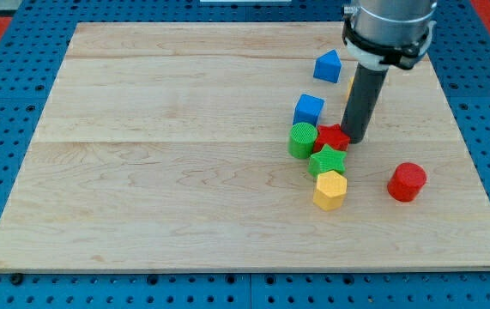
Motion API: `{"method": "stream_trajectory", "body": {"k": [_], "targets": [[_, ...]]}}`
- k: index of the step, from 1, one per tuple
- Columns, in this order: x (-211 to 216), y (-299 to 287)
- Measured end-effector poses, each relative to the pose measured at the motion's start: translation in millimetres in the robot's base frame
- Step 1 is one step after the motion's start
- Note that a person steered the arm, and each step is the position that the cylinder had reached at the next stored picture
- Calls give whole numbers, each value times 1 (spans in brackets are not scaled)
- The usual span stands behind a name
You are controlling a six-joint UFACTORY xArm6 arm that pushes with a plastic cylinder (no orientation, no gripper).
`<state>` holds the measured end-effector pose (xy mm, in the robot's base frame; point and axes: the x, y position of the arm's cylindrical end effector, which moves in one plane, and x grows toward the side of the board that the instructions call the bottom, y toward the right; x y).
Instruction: Place the red circle to the right of the yellow pentagon
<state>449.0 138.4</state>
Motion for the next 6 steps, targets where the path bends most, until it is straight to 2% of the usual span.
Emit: {"method": "stream_trajectory", "body": {"k": [1, 2, 3, 4, 5, 6], "targets": [[-8, 47], [-4, 123], [44, 141], [45, 54], [52, 12], [-8, 58]]}}
